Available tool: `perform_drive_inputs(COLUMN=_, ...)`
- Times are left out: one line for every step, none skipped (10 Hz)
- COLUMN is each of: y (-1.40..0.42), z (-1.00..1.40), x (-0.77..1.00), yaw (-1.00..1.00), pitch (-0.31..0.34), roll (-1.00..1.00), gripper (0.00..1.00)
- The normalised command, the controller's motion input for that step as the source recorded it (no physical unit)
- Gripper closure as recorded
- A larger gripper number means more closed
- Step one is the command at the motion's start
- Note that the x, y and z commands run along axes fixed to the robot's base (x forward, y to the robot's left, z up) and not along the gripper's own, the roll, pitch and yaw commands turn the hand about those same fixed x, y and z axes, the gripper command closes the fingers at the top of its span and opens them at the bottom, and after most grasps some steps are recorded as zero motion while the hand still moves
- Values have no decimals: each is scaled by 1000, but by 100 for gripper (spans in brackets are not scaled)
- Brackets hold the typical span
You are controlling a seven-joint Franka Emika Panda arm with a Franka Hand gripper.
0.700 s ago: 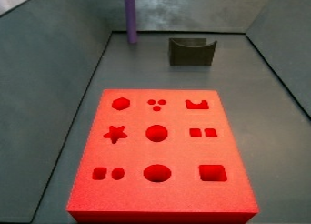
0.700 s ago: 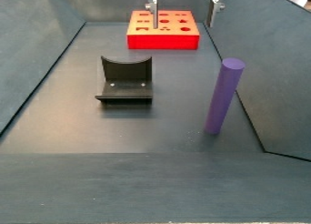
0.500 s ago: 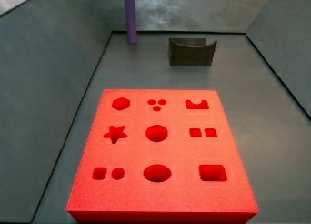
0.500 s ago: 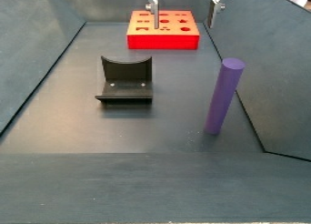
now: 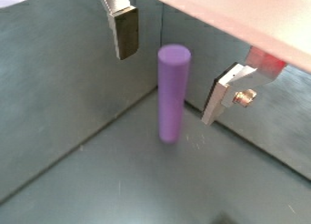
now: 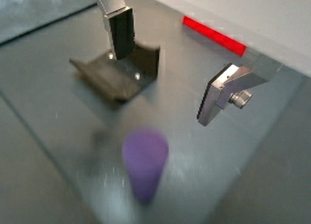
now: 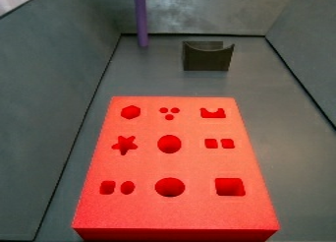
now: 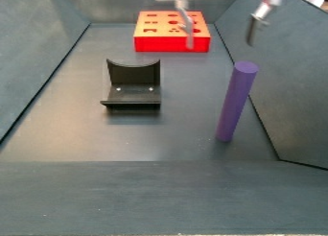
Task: Pick up the round object. Move up. Move to above the board. Insert the round object.
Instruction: Pick up the round object.
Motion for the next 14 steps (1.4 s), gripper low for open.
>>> perform_drive_inputs(y=529, z=-166, x=-351, yaw=-46, pitch=14, roll=-33, gripper=0)
perform_drive_inputs(y=431, z=-260, x=-237, yaw=-6, pitch=0, roll=-6, gripper=0)
perform_drive_inputs(y=223, z=-340, x=-31, yaw=0, pitch=0, roll=-47, gripper=0)
perform_drive_inputs(y=134, z=-414, x=0, yaw=0, pitch=-37, roll=-86, gripper=0)
perform_drive_inputs(y=160, z=-403, x=0, yaw=0, pitch=-34, roll=-80, gripper=0)
perform_drive_inputs(y=206, z=-406, x=0, yaw=0, pitch=-10, roll=-63, gripper=0)
perform_drive_inputs(y=183, z=-311, x=0, yaw=0, pitch=-20, roll=-69, gripper=0)
perform_drive_inputs(y=14, z=-91, x=-17, yaw=0, pitch=-36, roll=-60, gripper=0)
perform_drive_inputs(y=0, z=0, x=0, yaw=0, pitch=0, roll=19, gripper=0)
perform_drive_inputs(y=0, z=0, x=0, yaw=0, pitch=0, roll=0, gripper=0)
perform_drive_inputs(y=0, z=0, x=0, yaw=0, pitch=0, roll=0, gripper=100)
perform_drive_inputs(y=0, z=0, x=0, yaw=0, pitch=0, roll=0, gripper=100)
perform_drive_inputs(y=0, z=0, x=0, yaw=0, pitch=0, roll=0, gripper=100)
perform_drive_inputs(y=0, z=0, x=0, yaw=0, pitch=0, roll=0, gripper=100)
